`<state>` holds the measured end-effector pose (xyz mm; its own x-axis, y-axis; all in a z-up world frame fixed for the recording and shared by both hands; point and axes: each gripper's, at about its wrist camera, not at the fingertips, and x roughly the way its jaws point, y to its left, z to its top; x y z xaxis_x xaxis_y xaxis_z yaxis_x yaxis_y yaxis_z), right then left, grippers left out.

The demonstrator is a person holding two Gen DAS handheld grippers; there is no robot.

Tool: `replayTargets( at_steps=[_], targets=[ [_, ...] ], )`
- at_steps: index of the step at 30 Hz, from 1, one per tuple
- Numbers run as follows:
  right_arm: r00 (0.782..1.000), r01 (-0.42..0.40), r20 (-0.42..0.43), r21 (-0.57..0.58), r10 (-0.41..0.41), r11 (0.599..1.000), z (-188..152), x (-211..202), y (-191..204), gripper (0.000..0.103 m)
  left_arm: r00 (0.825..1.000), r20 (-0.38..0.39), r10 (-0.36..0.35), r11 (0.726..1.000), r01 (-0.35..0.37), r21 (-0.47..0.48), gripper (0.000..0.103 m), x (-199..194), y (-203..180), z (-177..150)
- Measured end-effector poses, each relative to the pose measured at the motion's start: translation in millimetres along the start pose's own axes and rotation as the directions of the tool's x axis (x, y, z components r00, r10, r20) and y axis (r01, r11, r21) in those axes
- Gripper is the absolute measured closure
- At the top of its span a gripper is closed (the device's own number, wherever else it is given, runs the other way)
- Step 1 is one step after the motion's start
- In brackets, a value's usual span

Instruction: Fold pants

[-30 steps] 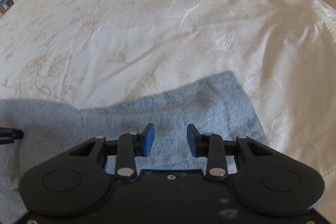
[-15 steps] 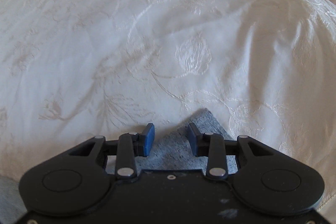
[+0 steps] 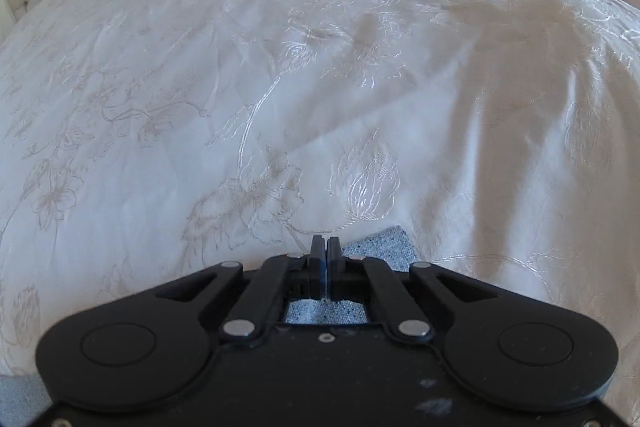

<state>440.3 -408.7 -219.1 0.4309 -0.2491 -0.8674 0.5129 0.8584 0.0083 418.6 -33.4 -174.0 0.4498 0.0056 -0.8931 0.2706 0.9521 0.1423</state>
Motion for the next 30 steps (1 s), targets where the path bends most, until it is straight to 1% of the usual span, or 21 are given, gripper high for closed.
replayTargets(
  at_steps=[2, 3, 5, 6, 7, 8, 9, 10, 12, 13, 15, 17, 18, 20, 23, 25, 28, 30],
  targets=[
    [1.0, 0.012, -0.018, -0.052, -0.013, 0.999, -6.4, 11.9, 5.4, 0.101, 0.997, -0.048, 0.066, 0.997, -0.065, 0.038, 0.08, 26.6, -3.6, -1.9],
    [1.0, 0.008, -0.022, -0.076, -0.01, 0.997, -8.7, 14.8, 6.5, 0.101, 0.996, -0.049, 0.076, 0.996, -0.074, 0.049, 0.08, 34.4, -4.6, -2.8],
    [1.0, 0.0, 0.002, -0.111, 0.0, 0.994, -12.8, 10.3, 8.6, 0.1, 0.995, -0.019, 0.098, 0.992, -0.096, 0.077, 0.083, 35.6, -9.7, -2.2],
    [1.0, -0.001, 0.026, -0.112, 0.004, 0.994, -14.4, 0.5, 7.2, 0.097, 0.994, -0.021, 0.11, 0.99, -0.107, 0.097, 0.084, 34.3, -13.0, -0.9],
    [0.999, 0.008, 0.055, -0.113, -0.002, 0.994, -19.5, -12.7, 6.5, 0.087, 0.993, -0.023, 0.115, 0.988, -0.112, 0.107, 0.084, 31.5, -14.5, 0.5],
    [0.997, 0.015, 0.072, -0.117, -0.007, 0.993, -22.7, -22.7, 5.7, 0.083, 0.994, -0.02, 0.11, 0.989, -0.107, 0.097, 0.083, 26.1, -13.2, 1.7],
    [0.996, 0.007, 0.086, -0.127, 0.004, 0.992, -28.1, -35.2, 4.7, 0.082, 0.995, -0.015, 0.096, 0.993, -0.095, 0.073, 0.08, 18.5, -9.9, 1.9],
    [0.996, -0.024, 0.086, -0.138, 0.036, 0.99, -31.4, -46.6, 4.6, 0.082, 0.998, -0.008, 0.069, 0.997, -0.068, 0.039, 0.08, 8.3, -5.8, 0.0],
    [0.993, -0.088, 0.058, -0.166, 0.099, 0.982, -48.5, -68.4, 8.6, 0.082, 1.0, -0.004, 0.021, 1.0, -0.021, -0.008, 0.08, -11.3, 1.7, -7.8],
    [0.992, -0.112, 0.043, -0.181, 0.121, 0.977, -58.0, -76.0, 10.6, 0.082, 1.0, -0.016, 0.011, 1.0, -0.011, -0.013, 0.08, -19.3, 3.3, -14.0],
    [0.988, -0.146, 0.022, -0.2, 0.153, 0.969, -80.1, -90.1, 14.6, 0.081, 0.999, -0.043, 0.012, 1.0, -0.013, -0.018, 0.08, -29.8, 6.6, -28.4],
    [0.983, -0.185, -0.018, -0.193, 0.185, 0.964, -93.8, -93.9, 16.8, 0.081, 0.997, -0.079, -0.002, 0.999, 0.0, -0.033, 0.08, -34.8, 14.2, -41.5],
    [0.979, -0.203, -0.041, -0.173, 0.199, 0.964, -98.6, -95.9, 18.5, 0.081, 0.995, -0.103, -0.004, 0.999, 0.0, -0.041, 0.08, -34.9, 18.4, -46.7],
    [0.974, -0.222, -0.076, -0.112, 0.214, 0.969, -92.2, -86.5, 18.3, 0.081, 0.99, -0.141, 0.007, 0.997, -0.018, -0.074, 0.08, -34.3, 30.7, -53.4],
    [0.98, -0.188, -0.067, -0.044, 0.185, 0.981, -69.0, -76.1, 23.5, 0.081, 0.988, -0.154, 0.019, 0.989, -0.042, -0.143, 0.08, -39.7, 53.1, -53.9],
    [0.983, -0.169, -0.072, -0.004, 0.169, 0.986, -48.0, -64.9, 28.9, 0.08, 0.99, -0.138, 0.028, 0.983, -0.053, -0.178, 0.08, -45.1, 65.2, -46.6],
    [0.991, -0.119, -0.049, 0.065, 0.122, 0.991, -16.3, -46.3, 38.4, 0.079, 0.995, -0.087, 0.04, 0.976, -0.058, -0.212, 0.08, -55.7, 79.4, -27.5],
    [0.994, -0.094, -0.045, 0.112, 0.1, 0.989, -0.8, -32.1, 45.6, 0.078, 0.997, -0.053, 0.054, 0.973, -0.064, -0.223, 0.08, -61.3, 87.1, -16.3]
  ],
)
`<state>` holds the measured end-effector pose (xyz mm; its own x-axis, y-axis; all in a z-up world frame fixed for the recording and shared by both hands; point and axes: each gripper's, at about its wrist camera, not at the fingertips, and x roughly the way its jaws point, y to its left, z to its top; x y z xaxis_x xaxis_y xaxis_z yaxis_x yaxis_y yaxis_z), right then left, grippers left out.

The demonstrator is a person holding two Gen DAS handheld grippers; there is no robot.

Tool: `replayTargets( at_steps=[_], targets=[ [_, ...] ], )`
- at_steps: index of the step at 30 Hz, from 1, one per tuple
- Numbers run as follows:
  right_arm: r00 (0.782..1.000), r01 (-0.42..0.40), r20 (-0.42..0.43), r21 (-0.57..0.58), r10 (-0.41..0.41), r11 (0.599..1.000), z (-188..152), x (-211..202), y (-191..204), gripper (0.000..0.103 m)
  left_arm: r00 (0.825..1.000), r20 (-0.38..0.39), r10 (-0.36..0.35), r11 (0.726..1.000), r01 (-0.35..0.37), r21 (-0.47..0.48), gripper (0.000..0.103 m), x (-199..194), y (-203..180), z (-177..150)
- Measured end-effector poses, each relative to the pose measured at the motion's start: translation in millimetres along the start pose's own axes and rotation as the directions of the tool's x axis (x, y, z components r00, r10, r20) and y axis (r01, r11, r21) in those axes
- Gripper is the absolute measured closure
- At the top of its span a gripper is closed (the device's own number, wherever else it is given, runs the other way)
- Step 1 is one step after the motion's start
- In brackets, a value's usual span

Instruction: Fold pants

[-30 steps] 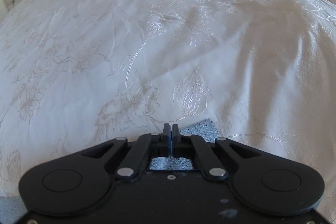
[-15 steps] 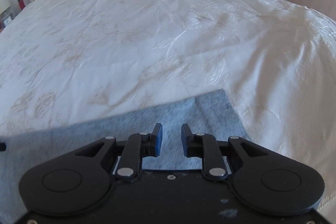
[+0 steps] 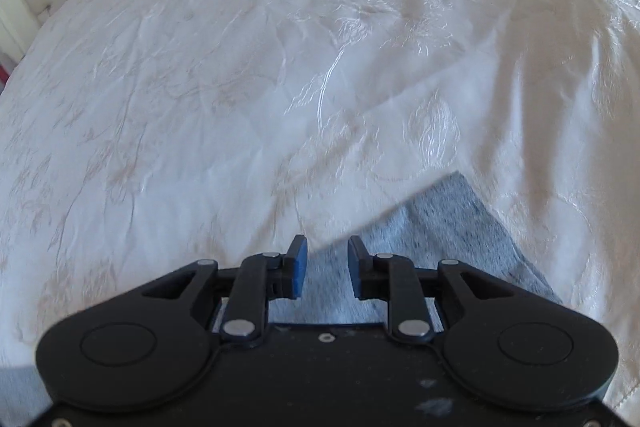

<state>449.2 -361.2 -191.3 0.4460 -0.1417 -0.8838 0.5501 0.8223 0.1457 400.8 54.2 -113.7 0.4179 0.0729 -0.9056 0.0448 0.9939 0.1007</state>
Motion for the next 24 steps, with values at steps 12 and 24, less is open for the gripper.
replayTargets(
  at_steps=[12, 24],
  targets=[
    [0.957, 0.234, -0.193, 0.075, -0.216, 0.969, -13.2, 23.9, -11.3, 0.103, 1.0, -0.031, 0.004, 0.999, -0.005, -0.037, 0.08, 11.8, 36.3, 11.8],
    [0.991, 0.022, -0.128, 0.346, 0.024, 0.938, -50.8, -66.6, -72.1, 0.078, 0.99, -0.114, -0.078, 0.988, 0.062, -0.14, 0.08, 36.0, 55.5, 32.4]
  ],
)
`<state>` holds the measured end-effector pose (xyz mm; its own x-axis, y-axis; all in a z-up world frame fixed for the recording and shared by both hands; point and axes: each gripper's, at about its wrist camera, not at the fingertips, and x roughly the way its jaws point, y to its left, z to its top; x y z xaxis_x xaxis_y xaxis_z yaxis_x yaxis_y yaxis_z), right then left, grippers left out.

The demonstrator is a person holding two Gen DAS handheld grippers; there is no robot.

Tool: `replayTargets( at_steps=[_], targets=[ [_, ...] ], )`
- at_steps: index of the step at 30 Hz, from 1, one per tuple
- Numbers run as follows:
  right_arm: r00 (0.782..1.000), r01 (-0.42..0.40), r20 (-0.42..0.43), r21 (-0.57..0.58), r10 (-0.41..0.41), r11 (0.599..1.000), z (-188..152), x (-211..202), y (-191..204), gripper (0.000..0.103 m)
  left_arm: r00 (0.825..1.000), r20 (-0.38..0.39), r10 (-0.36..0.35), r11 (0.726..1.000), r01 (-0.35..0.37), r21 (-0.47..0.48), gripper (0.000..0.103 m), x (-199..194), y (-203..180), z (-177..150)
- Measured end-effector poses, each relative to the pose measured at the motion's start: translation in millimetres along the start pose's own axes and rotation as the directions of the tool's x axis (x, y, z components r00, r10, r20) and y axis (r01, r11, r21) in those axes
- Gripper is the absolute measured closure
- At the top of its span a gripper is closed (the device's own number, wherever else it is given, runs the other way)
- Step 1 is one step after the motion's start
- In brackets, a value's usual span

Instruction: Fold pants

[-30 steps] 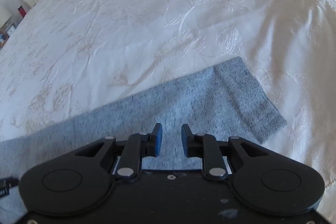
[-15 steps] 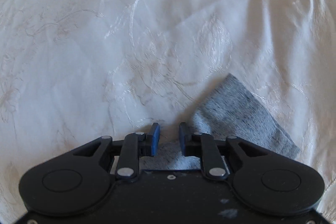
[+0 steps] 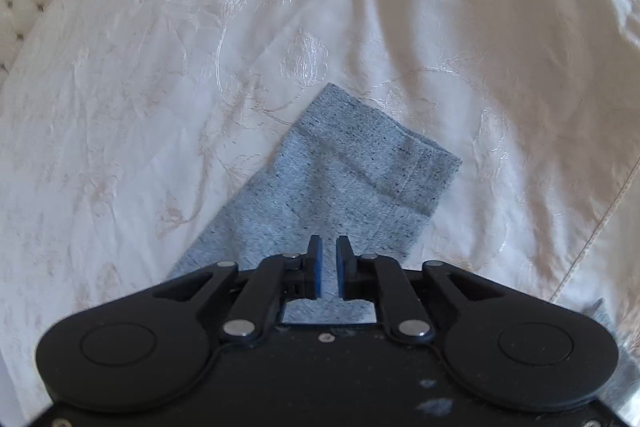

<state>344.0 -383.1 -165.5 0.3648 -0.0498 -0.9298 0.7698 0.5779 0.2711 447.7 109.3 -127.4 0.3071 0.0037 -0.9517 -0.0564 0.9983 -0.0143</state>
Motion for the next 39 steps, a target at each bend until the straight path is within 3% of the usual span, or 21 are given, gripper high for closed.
replayTargets(
  at_steps=[5, 9, 13, 14, 15, 16, 17, 21, 23, 29, 33, 39],
  targets=[
    [0.997, 0.045, 0.054, 0.02, -0.046, 0.999, 23.7, 38.1, 48.0, 0.072, 1.0, 0.009, 0.002, 0.999, -0.003, 0.049, 0.08, -6.6, -7.1, -3.9],
    [0.988, 0.143, 0.059, -0.036, -0.141, 0.989, 35.4, 72.8, 91.7, 0.072, 0.999, 0.028, 0.035, 0.996, -0.037, 0.078, 0.08, -8.2, -6.4, -5.6],
    [0.949, 0.312, -0.022, -0.108, -0.316, 0.944, 36.1, 110.3, 110.9, 0.073, 0.999, 0.006, 0.045, 0.996, -0.046, 0.076, 0.08, 0.2, -0.1, -5.0],
    [0.936, 0.342, -0.045, -0.112, -0.349, 0.933, 32.3, 114.8, 108.6, 0.08, 0.999, 0.0, 0.048, 0.996, -0.048, 0.072, 0.08, 2.6, 1.8, -4.3],
    [0.941, 0.332, -0.041, -0.095, -0.337, 0.938, 28.3, 112.6, 103.8, 0.082, 0.999, -0.004, 0.047, 0.997, -0.047, 0.067, 0.08, 4.7, 3.7, -2.8],
    [0.949, 0.309, -0.036, -0.078, -0.312, 0.948, 24.4, 107.5, 98.6, 0.098, 0.999, -0.008, 0.042, 0.997, -0.041, 0.062, 0.08, 6.5, 5.6, -0.8],
    [0.959, 0.277, -0.038, -0.079, -0.281, 0.958, 19.5, 99.4, 92.9, 0.1, 0.999, -0.012, 0.033, 0.998, -0.032, 0.051, 0.08, 8.5, 7.9, 1.6],
    [0.979, 0.201, 0.023, -0.143, -0.2, 0.969, 0.0, 51.4, 72.9, 0.1, 0.999, -0.039, -0.014, 1.0, 0.014, -0.012, 0.078, 15.6, 15.1, 15.6],
    [0.988, 0.153, 0.022, -0.138, -0.151, 0.979, -12.0, 26.1, 56.8, 0.1, 0.997, -0.062, -0.04, 0.998, 0.037, -0.056, 0.068, 20.7, 17.9, 23.0],
    [0.996, 0.089, 0.011, -0.111, -0.088, 0.99, -55.6, -36.0, 4.4, 0.1, 0.991, -0.117, -0.068, 0.992, 0.055, -0.115, 0.061, 34.7, 22.3, 35.2],
    [0.996, 0.09, -0.008, -0.111, -0.092, 0.99, -84.3, -53.2, -25.8, 0.1, 0.988, -0.153, -0.029, 0.992, 0.01, -0.125, 0.054, 48.6, 24.5, 39.4],
    [0.997, 0.078, -0.02, -0.107, -0.081, 0.991, -105.9, -58.7, -36.4, 0.1, 0.97, -0.229, 0.077, 0.992, -0.097, -0.076, 0.053, 71.6, 25.0, 39.2]
  ],
)
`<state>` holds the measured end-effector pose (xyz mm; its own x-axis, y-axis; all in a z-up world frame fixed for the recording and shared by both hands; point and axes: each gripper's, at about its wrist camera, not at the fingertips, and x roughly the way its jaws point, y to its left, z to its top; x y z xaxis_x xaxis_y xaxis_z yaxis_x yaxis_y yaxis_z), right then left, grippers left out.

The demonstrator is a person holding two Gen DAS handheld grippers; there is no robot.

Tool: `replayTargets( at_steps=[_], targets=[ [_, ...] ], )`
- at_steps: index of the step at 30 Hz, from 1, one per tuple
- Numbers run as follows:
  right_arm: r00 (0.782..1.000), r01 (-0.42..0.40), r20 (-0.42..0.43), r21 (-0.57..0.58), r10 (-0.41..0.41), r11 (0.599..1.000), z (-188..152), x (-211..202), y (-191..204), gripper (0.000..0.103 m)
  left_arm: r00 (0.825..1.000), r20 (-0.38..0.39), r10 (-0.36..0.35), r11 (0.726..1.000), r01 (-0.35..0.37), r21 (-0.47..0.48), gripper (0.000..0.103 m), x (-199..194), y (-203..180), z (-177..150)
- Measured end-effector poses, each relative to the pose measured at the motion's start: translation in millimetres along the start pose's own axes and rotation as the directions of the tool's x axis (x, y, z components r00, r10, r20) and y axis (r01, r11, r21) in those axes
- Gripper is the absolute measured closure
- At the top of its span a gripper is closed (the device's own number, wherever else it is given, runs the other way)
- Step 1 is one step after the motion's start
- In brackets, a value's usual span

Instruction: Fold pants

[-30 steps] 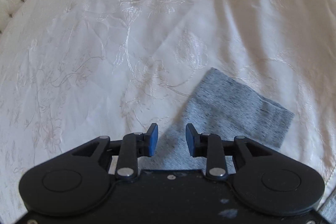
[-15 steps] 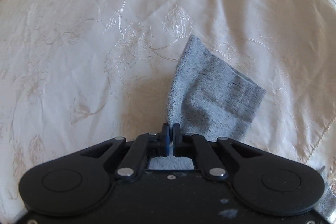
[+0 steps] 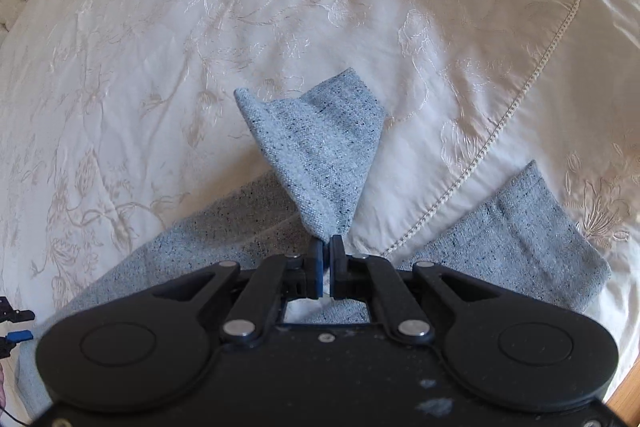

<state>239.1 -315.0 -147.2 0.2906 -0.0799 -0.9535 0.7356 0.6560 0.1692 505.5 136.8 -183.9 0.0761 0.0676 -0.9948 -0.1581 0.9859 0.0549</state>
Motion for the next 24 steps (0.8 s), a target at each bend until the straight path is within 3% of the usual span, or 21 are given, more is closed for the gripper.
replayTargets(
  at_steps=[4, 6, 8, 10, 13, 16, 18, 19, 22, 24],
  targets=[
    [1.0, -0.015, 0.015, -0.004, 0.015, 1.0, 0.1, 1.6, 5.7, 0.1, 0.999, -0.05, 0.021, 1.0, -0.022, -0.009, 0.053, 20.3, -1.0, 4.5],
    [1.0, -0.022, 0.02, -0.007, 0.022, 1.0, 1.9, 3.0, 7.0, 0.1, 0.999, -0.038, 0.009, 0.998, -0.012, -0.059, 0.097, 17.1, 3.2, 5.0],
    [0.999, -0.029, 0.027, -0.012, 0.029, 1.0, 6.1, 1.8, 8.4, 0.1, 1.0, 0.002, -0.019, 0.995, 0.019, -0.101, 0.098, -3.9, 13.0, 0.3],
    [0.998, -0.045, 0.052, -0.022, 0.046, 0.999, 11.3, -5.6, 9.9, 0.1, 0.993, 0.105, -0.05, 0.99, 0.063, -0.123, 0.098, -45.8, 26.4, -19.0],
    [0.988, -0.086, 0.125, -0.032, 0.09, 0.996, 17.2, -39.3, 6.4, 0.1, 0.952, 0.282, -0.114, 0.985, 0.146, -0.095, 0.098, -124.5, 53.6, -78.6],
    [0.973, -0.122, 0.19, -0.044, 0.128, 0.992, 8.5, -84.6, -10.0, 0.1, 0.919, 0.36, -0.161, 0.98, 0.193, -0.054, 0.098, -172.3, 86.4, -148.5],
    [0.973, -0.124, 0.193, -0.024, 0.127, 0.992, -6.4, -104.9, -28.3, 0.1, 0.929, 0.339, -0.148, 0.982, 0.177, -0.057, 0.098, -172.2, 105.0, -191.8],
    [0.976, -0.118, 0.184, -0.007, 0.117, 0.993, -15.3, -109.8, -37.8, 0.1, 0.944, 0.308, -0.12, 0.987, 0.146, -0.063, 0.098, -161.5, 111.1, -213.5],
    [0.995, -0.043, 0.095, 0.022, 0.041, 0.999, -53.4, -98.0, -66.5, 0.1, 0.98, 0.2, -0.015, 0.998, 0.026, -0.053, 0.099, -101.1, 117.0, -263.2],
    [0.999, 0.015, 0.038, 0.032, -0.016, 0.999, -77.1, -73.6, -79.3, 0.1, 0.989, 0.142, 0.032, 0.999, -0.028, -0.031, 0.099, -54.1, 115.8, -286.3]
  ],
)
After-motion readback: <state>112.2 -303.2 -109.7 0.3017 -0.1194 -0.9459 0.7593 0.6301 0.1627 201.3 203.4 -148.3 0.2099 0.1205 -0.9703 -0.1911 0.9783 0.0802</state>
